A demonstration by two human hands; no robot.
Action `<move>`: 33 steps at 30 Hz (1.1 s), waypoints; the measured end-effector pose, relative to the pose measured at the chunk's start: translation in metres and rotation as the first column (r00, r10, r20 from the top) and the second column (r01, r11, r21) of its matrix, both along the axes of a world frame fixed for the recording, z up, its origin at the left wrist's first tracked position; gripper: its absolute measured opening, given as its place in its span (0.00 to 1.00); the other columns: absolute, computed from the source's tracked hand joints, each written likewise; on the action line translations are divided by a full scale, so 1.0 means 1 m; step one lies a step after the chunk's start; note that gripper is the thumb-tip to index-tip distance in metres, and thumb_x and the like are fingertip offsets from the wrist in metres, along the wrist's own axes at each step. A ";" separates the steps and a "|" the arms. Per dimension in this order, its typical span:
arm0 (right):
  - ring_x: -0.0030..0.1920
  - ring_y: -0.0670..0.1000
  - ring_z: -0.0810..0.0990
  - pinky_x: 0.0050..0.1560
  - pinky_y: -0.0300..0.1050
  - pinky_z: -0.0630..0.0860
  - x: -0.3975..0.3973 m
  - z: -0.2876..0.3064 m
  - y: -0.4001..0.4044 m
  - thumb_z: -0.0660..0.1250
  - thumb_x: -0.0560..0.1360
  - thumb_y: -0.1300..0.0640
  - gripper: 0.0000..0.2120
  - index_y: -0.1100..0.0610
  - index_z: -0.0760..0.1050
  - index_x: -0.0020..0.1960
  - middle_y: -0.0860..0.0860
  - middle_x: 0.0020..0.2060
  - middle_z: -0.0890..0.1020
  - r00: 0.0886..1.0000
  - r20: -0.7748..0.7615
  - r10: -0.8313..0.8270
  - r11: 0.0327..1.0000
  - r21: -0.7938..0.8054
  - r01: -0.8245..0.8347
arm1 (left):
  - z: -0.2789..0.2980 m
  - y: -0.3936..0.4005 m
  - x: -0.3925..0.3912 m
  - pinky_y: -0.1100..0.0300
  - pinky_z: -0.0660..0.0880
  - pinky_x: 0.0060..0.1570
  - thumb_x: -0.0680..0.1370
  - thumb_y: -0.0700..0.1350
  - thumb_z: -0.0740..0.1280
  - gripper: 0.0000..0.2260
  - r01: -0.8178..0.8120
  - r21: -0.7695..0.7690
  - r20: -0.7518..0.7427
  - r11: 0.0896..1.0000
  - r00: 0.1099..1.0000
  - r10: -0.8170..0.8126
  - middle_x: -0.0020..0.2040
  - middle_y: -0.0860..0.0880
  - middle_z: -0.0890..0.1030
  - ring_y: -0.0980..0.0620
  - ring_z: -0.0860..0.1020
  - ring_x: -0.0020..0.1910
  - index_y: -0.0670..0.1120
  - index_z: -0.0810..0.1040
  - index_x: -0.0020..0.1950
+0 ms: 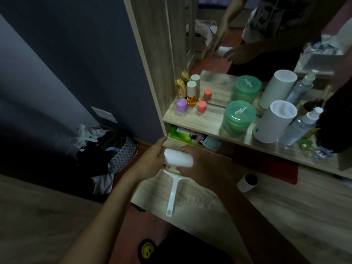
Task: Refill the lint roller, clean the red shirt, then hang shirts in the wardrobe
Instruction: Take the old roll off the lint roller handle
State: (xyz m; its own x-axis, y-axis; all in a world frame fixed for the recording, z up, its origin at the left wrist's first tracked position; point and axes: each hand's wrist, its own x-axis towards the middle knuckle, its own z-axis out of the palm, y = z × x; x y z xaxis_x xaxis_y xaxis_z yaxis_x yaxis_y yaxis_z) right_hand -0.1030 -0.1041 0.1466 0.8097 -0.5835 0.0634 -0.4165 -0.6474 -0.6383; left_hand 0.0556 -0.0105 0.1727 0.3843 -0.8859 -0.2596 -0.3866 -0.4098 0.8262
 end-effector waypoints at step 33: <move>0.46 0.41 0.80 0.48 0.40 0.75 -0.003 0.068 0.006 0.69 0.65 0.31 0.25 0.46 0.74 0.54 0.42 0.46 0.82 0.992 0.032 -0.126 0.988 0.091 0.122 | 0.060 -0.002 -0.005 0.60 0.74 0.46 0.79 0.49 0.55 0.14 0.227 -0.176 0.028 0.958 0.974 -0.225 0.40 0.55 0.81 0.58 0.78 0.41 0.51 0.80 0.51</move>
